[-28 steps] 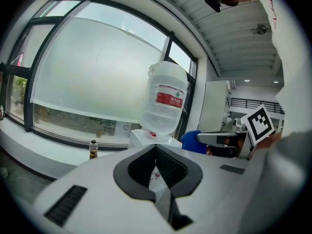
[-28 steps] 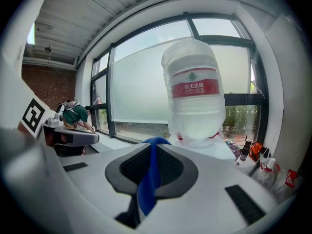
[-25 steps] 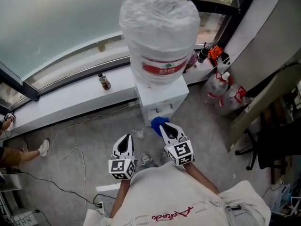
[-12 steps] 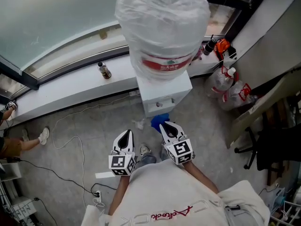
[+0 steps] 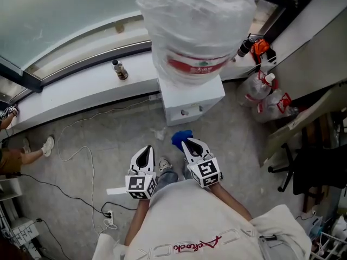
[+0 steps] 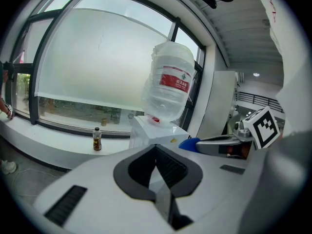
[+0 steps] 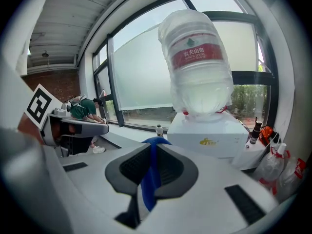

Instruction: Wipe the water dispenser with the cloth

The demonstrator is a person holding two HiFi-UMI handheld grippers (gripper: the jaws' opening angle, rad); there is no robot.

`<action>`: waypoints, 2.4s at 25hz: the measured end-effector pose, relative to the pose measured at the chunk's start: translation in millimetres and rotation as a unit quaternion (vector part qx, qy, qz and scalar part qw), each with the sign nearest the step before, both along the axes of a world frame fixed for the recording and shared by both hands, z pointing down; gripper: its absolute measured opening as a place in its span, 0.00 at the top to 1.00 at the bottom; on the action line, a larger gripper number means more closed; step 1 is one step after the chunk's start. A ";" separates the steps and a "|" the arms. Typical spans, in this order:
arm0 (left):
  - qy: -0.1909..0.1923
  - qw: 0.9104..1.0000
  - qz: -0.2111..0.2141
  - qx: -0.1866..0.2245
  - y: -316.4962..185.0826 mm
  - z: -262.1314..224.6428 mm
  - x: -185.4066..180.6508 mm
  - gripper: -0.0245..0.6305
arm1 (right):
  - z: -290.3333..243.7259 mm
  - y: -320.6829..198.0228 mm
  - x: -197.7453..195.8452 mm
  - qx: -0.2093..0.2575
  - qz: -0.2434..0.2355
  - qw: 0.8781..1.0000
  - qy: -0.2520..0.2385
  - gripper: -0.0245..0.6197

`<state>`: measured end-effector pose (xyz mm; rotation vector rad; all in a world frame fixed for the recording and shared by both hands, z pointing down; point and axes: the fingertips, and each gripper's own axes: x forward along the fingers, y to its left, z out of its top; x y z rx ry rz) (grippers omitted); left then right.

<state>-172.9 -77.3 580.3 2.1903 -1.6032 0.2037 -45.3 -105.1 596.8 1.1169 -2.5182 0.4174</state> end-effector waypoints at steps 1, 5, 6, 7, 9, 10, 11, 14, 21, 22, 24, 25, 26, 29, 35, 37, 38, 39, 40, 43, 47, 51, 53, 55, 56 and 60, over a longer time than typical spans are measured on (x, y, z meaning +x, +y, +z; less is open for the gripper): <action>-0.001 1.000 0.000 0.000 0.6 -0.6 -0.9 0.94 | 0.6 -2.2 -2.9 0.001 -0.002 1.000 0.001 0.90; -0.002 1.000 -0.005 0.002 2.5 -3.2 -6.2 0.94 | 0.8 -21.4 -18.5 0.011 -0.015 1.000 0.002 0.90; -0.003 1.000 -0.006 0.002 3.1 -3.3 -7.4 0.94 | 0.0 -28.8 -22.4 0.016 -0.018 1.000 0.002 0.90; -0.004 1.000 -0.006 0.001 3.8 -3.3 -8.4 0.94 | -1.3 -36.9 -26.2 0.021 -0.020 1.000 0.002 0.90; -0.006 1.000 -0.008 0.001 4.8 -3.9 -10.6 0.94 | -5.8 -54.8 -33.6 0.032 -0.023 0.999 0.003 0.90; -0.006 1.000 -0.009 0.001 5.2 -4.3 -11.6 0.94 | -8.6 -63.9 -37.2 0.038 -0.023 0.999 0.004 0.90; -0.007 1.000 -0.010 0.001 5.8 -4.6 -12.5 0.94 | -11.6 -72.9 -40.5 0.044 -0.022 0.999 0.004 0.90; -0.005 1.000 -0.013 0.000 7.4 -4.1 -13.4 0.94 | -18.4 -98.5 -47.8 0.058 -0.015 0.998 0.005 0.90; 0.000 1.000 -0.015 -0.003 7.0 -1.5 -11.3 0.94 | -7.7 -145.8 -63.6 0.056 -0.008 0.998 0.023 0.90; 0.000 1.000 -0.014 -0.003 6.8 -1.4 -10.8 0.94 | -1.2 -151.5 -65.1 0.049 -0.006 0.998 0.029 0.90; 0.001 1.000 -0.013 -0.001 6.1 -1.6 -10.0 0.94 | 11.3 -161.7 -66.1 0.033 0.001 0.999 0.040 0.90; 0.001 1.000 -0.013 -0.001 5.8 -1.8 -9.9 0.94 | 15.8 -165.9 -65.7 0.028 0.003 0.999 0.045 0.90; 0.001 1.000 -0.013 -0.001 5.4 -2.1 -10.0 0.94 | 18.9 -169.5 -64.7 0.024 0.004 0.999 0.048 0.90; 0.000 1.000 -0.015 0.000 3.3 -3.4 -9.9 0.94 | 23.0 -177.7 -58.2 0.015 0.007 0.998 0.055 0.90; -0.001 1.000 -0.013 0.001 -2.2 -4.7 -7.7 0.94 | 25.7 -184.6 -40.9 0.011 0.017 0.998 0.062 0.90; -0.001 1.000 -0.009 0.001 -4.4 -5.5 -3.1 0.94 | 25.5 -185.7 -30.3 0.009 0.025 0.998 0.061 0.90; -0.001 1.000 -0.006 0.001 -5.7 -5.8 -0.5 0.94 | 25.5 -186.6 -24.4 0.007 0.029 0.998 0.060 0.90; -0.001 1.000 -0.004 0.001 -7.3 -6.0 2.1 0.94 | 25.6 -187.7 -18.4 0.006 0.034 0.998 0.060 0.90; -0.001 1.000 0.000 0.001 -8.9 -6.1 4.9 0.94 | 25.8 -189.0 -11.8 0.006 0.039 0.997 0.060 0.90; -0.001 1.000 0.009 0.002 -13.1 -7.0 15.0 0.94 | 25.8 -193.5 14.0 0.004 0.059 0.996 0.059 0.90; -0.002 1.000 0.020 0.003 -17.4 -8.9 27.2 0.94 | 24.3 -202.2 56.1 0.003 0.091 0.994 0.064 0.90; -0.003 1.000 0.022 0.003 -18.2 -9.0 34.9 0.94 | 24.9 -212.8 106.2 0.003 0.124 0.989 0.076 0.90; -0.004 1.000 0.021 0.004 -17.5 -8.3 36.5 0.94 | 26.1 -218.7 134.4 0.004 0.141 0.986 0.086 0.90; -0.006 1.000 0.020 0.003 -17.4 -7.7 36.2 0.94 | 26.6 -225.7 161.1 0.005 0.158 0.983 0.094 0.90; -0.007 1.000 0.019 0.002 -17.2 -7.6 35.9 0.95 | 27.0 -229.0 173.0 0.005 0.166 0.981 0.097 0.90; -0.010 1.000 0.017 0.001 -16.3 -8.4 37.3 0.94 | 27.5 -236.2 207.3 0.004 0.189 0.976 0.106 0.90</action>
